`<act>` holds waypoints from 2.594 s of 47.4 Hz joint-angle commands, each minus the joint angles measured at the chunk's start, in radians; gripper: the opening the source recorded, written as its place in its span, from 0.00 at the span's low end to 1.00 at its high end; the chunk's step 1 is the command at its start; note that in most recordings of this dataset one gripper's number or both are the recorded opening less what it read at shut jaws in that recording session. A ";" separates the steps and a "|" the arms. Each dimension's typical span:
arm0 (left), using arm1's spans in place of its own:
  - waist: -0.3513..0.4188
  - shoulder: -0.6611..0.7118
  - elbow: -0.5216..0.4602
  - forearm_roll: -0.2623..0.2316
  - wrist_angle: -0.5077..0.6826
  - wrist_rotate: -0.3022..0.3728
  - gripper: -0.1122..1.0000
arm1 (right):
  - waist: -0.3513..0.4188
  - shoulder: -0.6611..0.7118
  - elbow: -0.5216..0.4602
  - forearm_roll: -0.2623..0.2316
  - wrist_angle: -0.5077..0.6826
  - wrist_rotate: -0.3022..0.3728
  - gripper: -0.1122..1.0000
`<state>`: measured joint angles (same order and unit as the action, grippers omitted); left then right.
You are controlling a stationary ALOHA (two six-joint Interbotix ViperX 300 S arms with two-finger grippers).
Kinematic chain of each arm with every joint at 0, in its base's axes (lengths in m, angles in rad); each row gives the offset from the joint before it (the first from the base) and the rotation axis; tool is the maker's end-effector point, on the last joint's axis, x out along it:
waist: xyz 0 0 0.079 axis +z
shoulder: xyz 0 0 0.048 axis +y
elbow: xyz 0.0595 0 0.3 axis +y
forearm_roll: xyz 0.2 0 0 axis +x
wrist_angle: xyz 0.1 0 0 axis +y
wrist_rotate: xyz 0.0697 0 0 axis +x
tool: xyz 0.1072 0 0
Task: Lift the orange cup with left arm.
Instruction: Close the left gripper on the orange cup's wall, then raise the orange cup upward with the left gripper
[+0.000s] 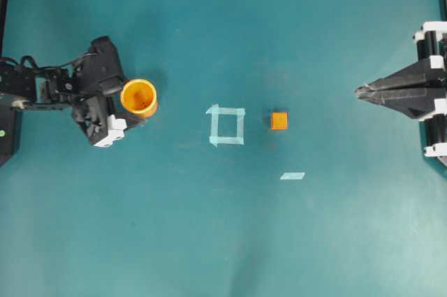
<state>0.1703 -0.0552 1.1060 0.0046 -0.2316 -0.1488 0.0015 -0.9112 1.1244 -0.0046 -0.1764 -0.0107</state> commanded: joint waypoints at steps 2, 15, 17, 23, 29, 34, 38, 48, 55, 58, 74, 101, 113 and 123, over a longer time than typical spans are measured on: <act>0.003 0.008 -0.035 0.003 -0.021 0.005 0.84 | 0.002 0.008 -0.031 -0.002 -0.003 0.002 0.10; 0.003 0.029 -0.054 0.005 -0.037 0.008 0.83 | 0.002 0.012 -0.032 -0.002 -0.003 0.002 0.10; 0.003 0.028 -0.054 0.005 -0.037 0.008 0.81 | 0.002 0.012 -0.031 -0.002 -0.003 0.002 0.10; 0.003 0.025 -0.057 0.006 -0.037 0.008 0.70 | 0.002 0.012 -0.032 -0.002 -0.002 0.002 0.10; 0.003 0.011 -0.058 0.005 -0.035 0.008 0.69 | 0.002 0.012 -0.032 -0.002 -0.002 0.002 0.10; 0.003 -0.026 -0.063 0.005 -0.021 0.009 0.69 | 0.003 0.012 -0.034 -0.002 -0.002 0.002 0.10; 0.003 -0.061 -0.063 0.005 -0.002 0.011 0.69 | 0.003 0.011 -0.034 -0.002 -0.002 0.002 0.10; 0.003 -0.173 -0.078 0.006 0.115 0.040 0.69 | 0.003 0.012 -0.035 -0.002 -0.002 0.002 0.10; 0.003 -0.264 -0.124 0.006 0.256 0.063 0.69 | 0.003 0.012 -0.040 -0.002 -0.003 0.002 0.10; 0.003 -0.298 -0.146 0.006 0.316 0.066 0.68 | 0.003 0.011 -0.040 -0.002 -0.003 0.002 0.10; 0.003 -0.434 -0.209 0.020 0.479 0.087 0.68 | 0.003 0.012 -0.048 -0.002 -0.002 0.002 0.10; 0.003 -0.543 -0.255 0.020 0.607 0.100 0.68 | 0.003 0.011 -0.054 -0.002 -0.002 0.000 0.10; 0.003 -0.546 -0.262 0.020 0.627 0.098 0.68 | 0.003 0.011 -0.054 -0.002 -0.002 0.002 0.10; 0.003 -0.546 -0.262 0.020 0.627 0.097 0.68 | 0.003 0.009 -0.054 -0.002 -0.002 0.000 0.10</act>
<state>0.1718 -0.5937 0.8728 0.0215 0.3988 -0.0491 0.0031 -0.9020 1.1029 -0.0046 -0.1749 -0.0107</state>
